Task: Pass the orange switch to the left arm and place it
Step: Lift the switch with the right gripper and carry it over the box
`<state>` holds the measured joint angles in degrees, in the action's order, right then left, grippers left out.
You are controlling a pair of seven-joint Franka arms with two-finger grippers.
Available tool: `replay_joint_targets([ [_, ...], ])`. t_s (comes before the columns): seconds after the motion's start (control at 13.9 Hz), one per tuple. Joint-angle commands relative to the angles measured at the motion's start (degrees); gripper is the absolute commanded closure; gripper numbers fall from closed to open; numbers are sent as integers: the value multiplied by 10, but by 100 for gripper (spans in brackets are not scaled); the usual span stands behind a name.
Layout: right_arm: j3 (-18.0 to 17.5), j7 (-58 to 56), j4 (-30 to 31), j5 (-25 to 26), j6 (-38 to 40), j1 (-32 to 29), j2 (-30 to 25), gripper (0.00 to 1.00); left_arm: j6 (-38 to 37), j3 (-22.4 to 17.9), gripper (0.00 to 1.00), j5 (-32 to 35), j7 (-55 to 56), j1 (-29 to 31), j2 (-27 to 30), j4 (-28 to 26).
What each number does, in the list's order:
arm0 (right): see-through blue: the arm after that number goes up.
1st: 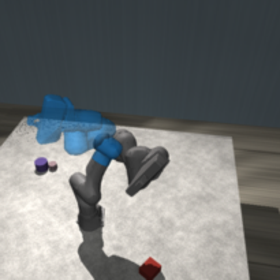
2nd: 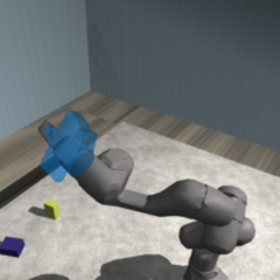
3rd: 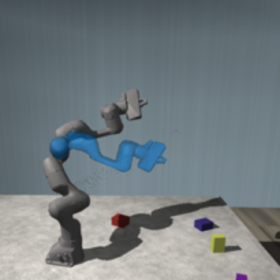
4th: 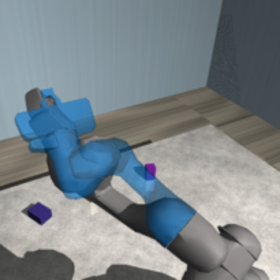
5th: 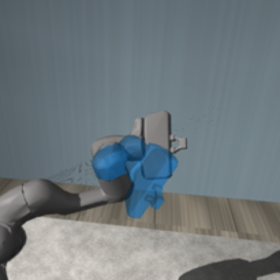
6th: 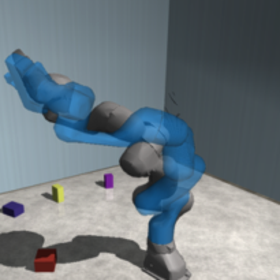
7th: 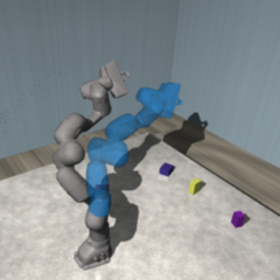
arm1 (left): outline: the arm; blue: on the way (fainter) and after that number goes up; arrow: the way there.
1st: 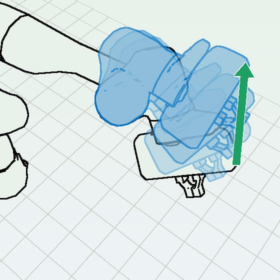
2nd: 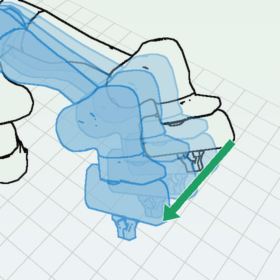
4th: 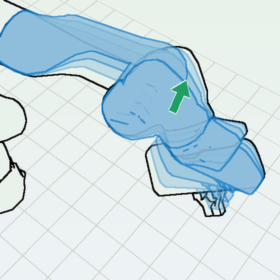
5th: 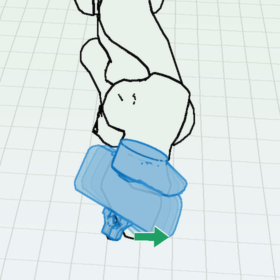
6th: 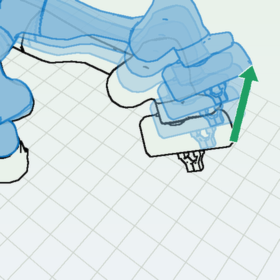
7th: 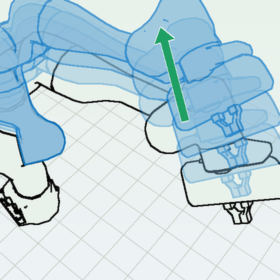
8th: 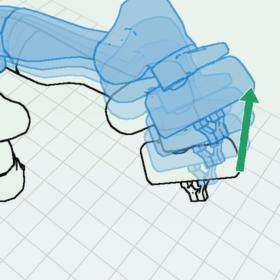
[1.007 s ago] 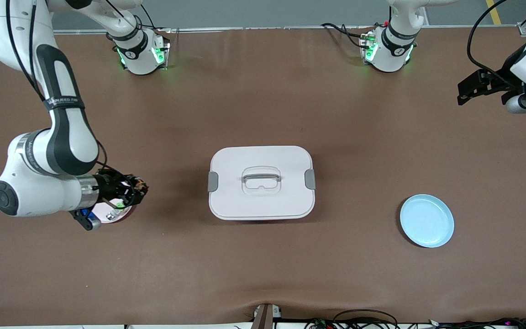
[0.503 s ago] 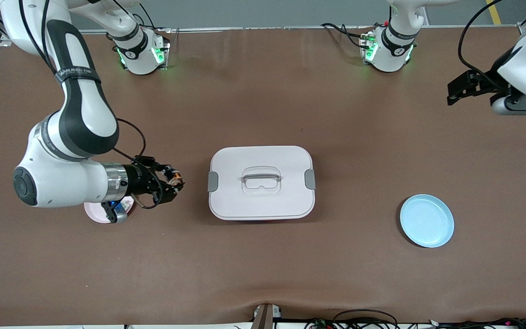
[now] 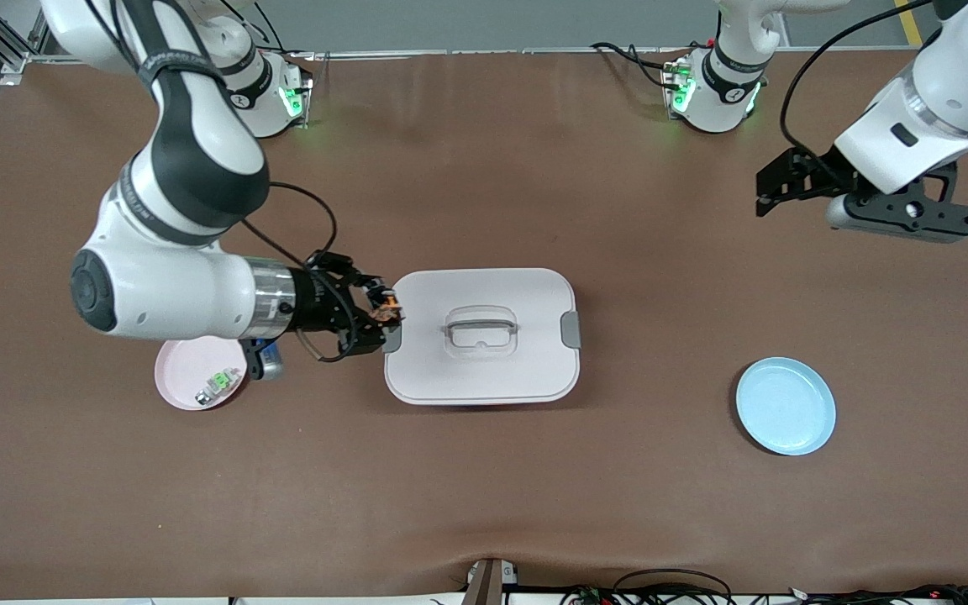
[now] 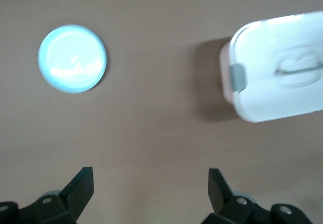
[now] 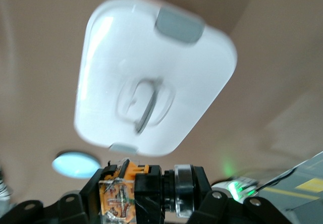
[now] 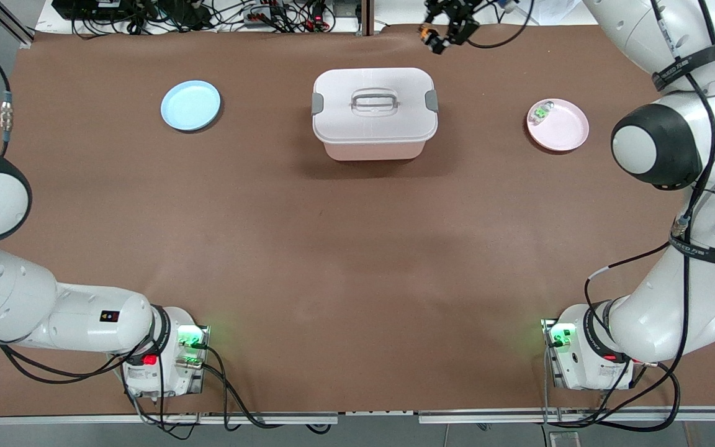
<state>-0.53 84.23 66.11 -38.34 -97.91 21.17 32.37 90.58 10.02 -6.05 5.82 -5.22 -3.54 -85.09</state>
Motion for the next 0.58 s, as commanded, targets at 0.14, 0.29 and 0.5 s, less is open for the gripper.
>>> replay_joint_targets([
  [0.14, 6, 86, -17, -54, -110, 62, 6, 100, 67, 0, 0, -54, 4, -21, -44, 14],
  [0.29, 6, 102, -17, -54, -146, 81, 8, 100, 109, 1, 0, -82, 5, -30, -64, 19],
  [0.5, 6, 127, -19, -54, -175, 103, 9, 100, 151, 1, 0, -128, 3, -32, -85, 23],
])
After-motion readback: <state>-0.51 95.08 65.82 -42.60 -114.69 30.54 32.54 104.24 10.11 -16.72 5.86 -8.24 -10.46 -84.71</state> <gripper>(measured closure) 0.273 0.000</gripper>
